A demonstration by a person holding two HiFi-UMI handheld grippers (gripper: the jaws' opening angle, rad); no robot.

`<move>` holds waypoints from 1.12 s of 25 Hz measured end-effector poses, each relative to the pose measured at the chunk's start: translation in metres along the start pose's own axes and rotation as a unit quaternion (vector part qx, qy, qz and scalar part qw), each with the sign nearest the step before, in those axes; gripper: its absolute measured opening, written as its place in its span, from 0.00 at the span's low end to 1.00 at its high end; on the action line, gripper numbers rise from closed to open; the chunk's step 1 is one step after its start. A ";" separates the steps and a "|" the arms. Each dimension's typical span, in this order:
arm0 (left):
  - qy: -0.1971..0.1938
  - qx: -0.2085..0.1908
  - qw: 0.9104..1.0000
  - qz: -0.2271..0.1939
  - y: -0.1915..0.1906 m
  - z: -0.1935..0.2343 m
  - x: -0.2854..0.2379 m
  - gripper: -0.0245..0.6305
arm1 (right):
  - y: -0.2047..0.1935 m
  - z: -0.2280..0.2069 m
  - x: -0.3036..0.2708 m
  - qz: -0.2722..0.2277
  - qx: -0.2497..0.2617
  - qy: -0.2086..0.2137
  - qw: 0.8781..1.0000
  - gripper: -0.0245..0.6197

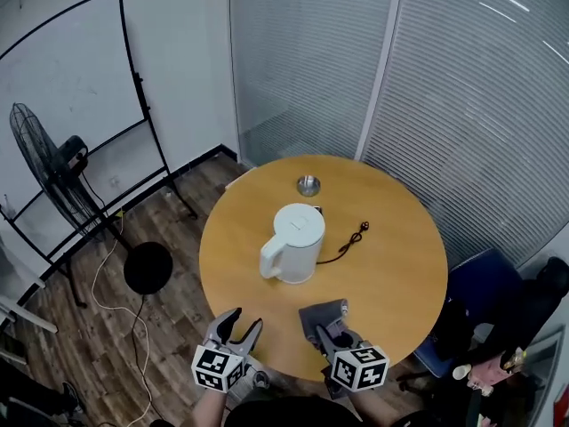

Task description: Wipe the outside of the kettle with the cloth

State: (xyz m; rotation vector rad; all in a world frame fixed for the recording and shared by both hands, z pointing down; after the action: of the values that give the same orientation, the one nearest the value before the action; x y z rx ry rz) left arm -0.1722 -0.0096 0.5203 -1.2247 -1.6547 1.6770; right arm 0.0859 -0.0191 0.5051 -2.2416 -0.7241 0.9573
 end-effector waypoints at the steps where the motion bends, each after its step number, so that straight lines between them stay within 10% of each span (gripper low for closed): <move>1: -0.009 -0.003 1.000 0.000 0.000 0.008 -0.006 0.35 | 0.000 0.003 -0.005 -0.006 -0.005 -0.006 1.000 0.10; 13: -0.118 -0.072 0.990 -0.012 0.013 0.071 -0.068 0.35 | 0.017 0.033 -0.040 -0.076 -0.034 -0.060 0.995 0.10; 28: -0.113 -0.091 0.989 -0.022 0.041 0.071 -0.134 0.36 | 0.087 0.035 -0.095 -0.056 -0.018 0.022 0.998 0.10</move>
State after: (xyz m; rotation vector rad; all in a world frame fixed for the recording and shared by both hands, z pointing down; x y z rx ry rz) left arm -0.1575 -0.1653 0.5057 -1.1035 -1.9923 1.7215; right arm 0.0242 -0.1308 0.4671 -2.2213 -0.8438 0.8447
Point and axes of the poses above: the fingertips, and each gripper's own axes: x backward along the fingers, z to its left, y out of its top, the point moved 9 cm from there along x, backward along the fingers, and after that the axes turned 15 degrees about -x, right-handed, at the moved point
